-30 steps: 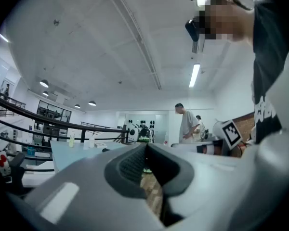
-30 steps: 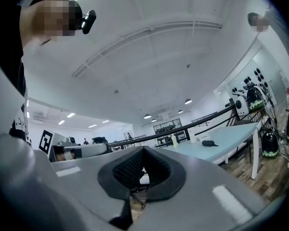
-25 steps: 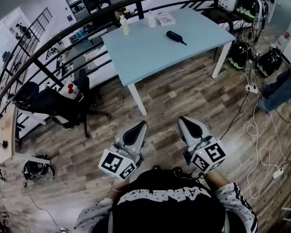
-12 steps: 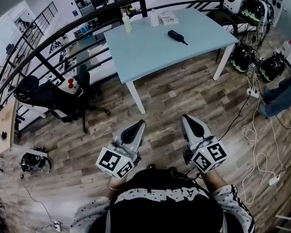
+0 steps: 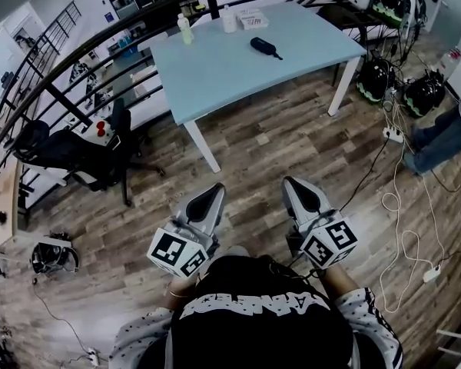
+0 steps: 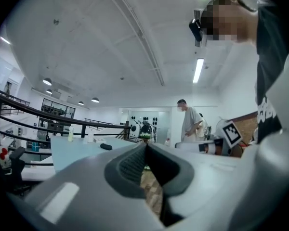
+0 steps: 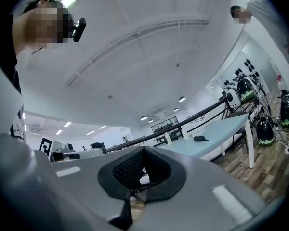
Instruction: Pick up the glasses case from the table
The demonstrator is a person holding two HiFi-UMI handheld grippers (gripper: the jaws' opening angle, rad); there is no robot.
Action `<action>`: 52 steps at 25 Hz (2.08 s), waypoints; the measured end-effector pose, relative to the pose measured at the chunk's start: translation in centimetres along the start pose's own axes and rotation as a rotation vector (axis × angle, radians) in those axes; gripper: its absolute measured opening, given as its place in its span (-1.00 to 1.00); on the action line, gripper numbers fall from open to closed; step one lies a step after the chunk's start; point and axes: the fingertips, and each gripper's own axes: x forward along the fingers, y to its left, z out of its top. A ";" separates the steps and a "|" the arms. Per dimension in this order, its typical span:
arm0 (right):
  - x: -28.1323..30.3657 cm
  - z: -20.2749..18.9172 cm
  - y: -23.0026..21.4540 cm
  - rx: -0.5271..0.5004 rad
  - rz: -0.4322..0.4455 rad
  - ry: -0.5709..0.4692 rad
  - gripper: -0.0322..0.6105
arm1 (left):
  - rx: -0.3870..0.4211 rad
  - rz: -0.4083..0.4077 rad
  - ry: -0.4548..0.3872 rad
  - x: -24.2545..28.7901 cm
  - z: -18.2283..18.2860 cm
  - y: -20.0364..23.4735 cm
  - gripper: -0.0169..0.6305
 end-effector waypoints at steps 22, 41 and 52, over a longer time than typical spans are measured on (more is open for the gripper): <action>3.7 3.6 -10.6 -0.090 -0.154 0.002 -0.89 | -0.022 -0.116 -0.043 13.6 -1.4 4.6 -0.95; 16.6 7.1 -22.7 -0.047 -0.294 0.013 -0.88 | -0.024 -0.199 -0.004 30.2 -0.4 17.0 -0.95; 26.7 10.2 -28.7 -0.069 -0.361 0.017 -0.88 | -0.052 -0.209 -0.010 37.9 0.8 27.2 -0.95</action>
